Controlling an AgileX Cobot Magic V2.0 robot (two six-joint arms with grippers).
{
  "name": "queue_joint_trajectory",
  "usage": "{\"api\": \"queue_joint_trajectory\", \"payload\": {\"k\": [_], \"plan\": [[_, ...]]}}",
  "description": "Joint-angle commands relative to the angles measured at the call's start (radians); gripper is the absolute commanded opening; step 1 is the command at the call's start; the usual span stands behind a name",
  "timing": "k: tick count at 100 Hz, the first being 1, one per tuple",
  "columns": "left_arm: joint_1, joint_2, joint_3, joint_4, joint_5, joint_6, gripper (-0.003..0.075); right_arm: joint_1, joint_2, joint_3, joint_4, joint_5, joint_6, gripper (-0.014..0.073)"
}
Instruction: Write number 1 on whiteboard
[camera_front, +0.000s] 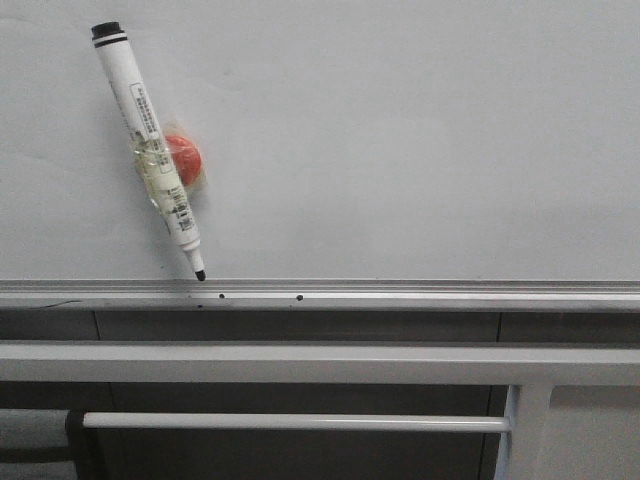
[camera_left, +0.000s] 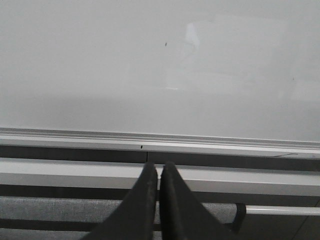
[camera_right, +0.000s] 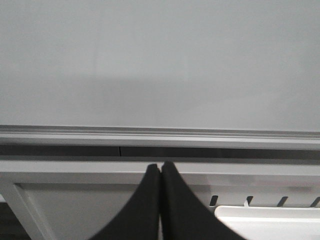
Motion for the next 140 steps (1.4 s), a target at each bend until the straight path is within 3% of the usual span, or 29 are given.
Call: {"api": "queue_joint_trajectory", "payload": {"k": [1, 39, 69, 76, 98, 124, 129, 134, 140], "plan": [[-0.001, -0.022, 0.006, 0.001, -0.079, -0.009, -0.002, -0.008, -0.018, 0.03, 0.003, -0.021, -0.004, -0.0064], [-0.001, -0.022, 0.006, -0.008, -0.282, -0.009, -0.002, -0.006, -0.018, 0.03, 0.001, -0.021, -0.004, -0.0064], [0.0, -0.022, 0.006, 0.014, -0.322, -0.007, -0.002, -0.006, -0.018, 0.03, 0.001, -0.034, -0.004, -0.0064], [0.0, -0.022, 0.006, 0.014, -0.327, -0.007, -0.002, -0.006, -0.018, 0.03, 0.029, -0.117, -0.004, -0.0064], [0.0, -0.022, 0.006, 0.014, -0.435, -0.007, -0.002, -0.006, -0.018, 0.03, 0.084, -0.561, -0.004, -0.0064], [0.0, -0.022, 0.006, 0.005, -0.445, -0.007, -0.002, -0.006, -0.018, 0.03, 0.086, -0.814, -0.004, -0.0064], [0.0, -0.022, 0.006, -0.023, -0.445, -0.007, -0.002, -0.006, -0.018, 0.028, 0.086, -0.818, 0.014, -0.0063], [0.0, -0.022, 0.006, -0.058, -0.45, -0.007, -0.002, -0.004, -0.016, 0.02, 0.089, -0.801, 0.117, -0.0064], [0.0, -0.021, -0.002, -0.076, -0.452, -0.007, -0.002, -0.004, -0.016, -0.024, 0.07, -0.599, 0.249, -0.0064]]}}
